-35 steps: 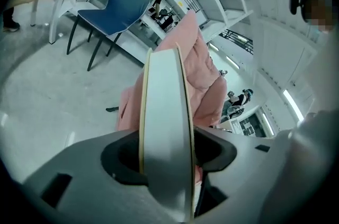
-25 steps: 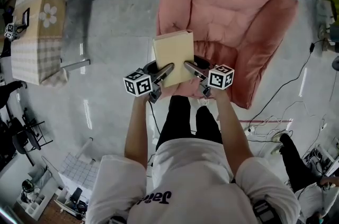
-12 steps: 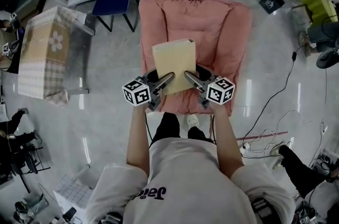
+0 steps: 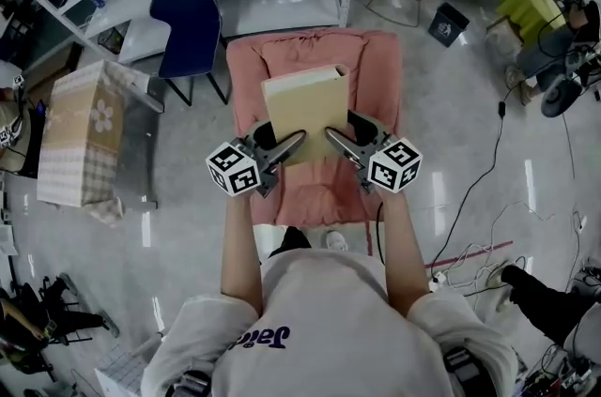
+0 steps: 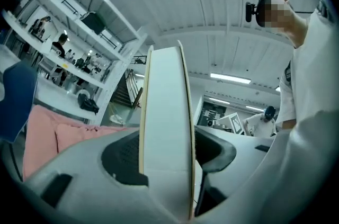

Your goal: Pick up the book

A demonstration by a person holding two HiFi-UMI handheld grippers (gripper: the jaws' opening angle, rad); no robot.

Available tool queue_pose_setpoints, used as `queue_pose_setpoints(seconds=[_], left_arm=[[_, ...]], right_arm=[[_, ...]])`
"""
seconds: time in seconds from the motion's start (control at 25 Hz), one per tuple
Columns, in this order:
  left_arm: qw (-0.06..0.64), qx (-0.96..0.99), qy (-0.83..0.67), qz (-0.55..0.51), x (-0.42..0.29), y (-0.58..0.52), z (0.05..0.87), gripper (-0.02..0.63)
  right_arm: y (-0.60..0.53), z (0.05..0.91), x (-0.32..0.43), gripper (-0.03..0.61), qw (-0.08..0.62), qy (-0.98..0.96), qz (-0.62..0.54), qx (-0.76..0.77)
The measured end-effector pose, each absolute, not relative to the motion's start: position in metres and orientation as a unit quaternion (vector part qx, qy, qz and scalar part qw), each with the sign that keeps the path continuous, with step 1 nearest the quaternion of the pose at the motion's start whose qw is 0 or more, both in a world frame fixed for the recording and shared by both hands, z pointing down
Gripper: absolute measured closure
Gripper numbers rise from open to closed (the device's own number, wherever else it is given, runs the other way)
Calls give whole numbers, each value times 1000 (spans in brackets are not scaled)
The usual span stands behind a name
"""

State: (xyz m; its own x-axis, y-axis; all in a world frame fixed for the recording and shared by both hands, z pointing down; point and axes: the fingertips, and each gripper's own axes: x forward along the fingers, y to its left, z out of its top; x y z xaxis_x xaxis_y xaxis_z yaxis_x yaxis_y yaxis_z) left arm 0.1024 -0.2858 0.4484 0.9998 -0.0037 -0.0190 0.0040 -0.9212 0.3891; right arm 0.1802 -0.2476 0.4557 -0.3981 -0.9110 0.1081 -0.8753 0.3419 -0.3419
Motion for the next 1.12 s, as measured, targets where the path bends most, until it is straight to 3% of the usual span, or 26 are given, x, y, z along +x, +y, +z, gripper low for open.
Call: queue_pose_setpoints(seconds=[0.56,1.12], left_arm=[[104,992,55,-53,114,-253,366,367],[104,991,56,-59,110,-244,360,367]], right_arm=[[-209,370,189,310,48,807,-55,-586],[-201,363,185,311,32,810,-49,-583]])
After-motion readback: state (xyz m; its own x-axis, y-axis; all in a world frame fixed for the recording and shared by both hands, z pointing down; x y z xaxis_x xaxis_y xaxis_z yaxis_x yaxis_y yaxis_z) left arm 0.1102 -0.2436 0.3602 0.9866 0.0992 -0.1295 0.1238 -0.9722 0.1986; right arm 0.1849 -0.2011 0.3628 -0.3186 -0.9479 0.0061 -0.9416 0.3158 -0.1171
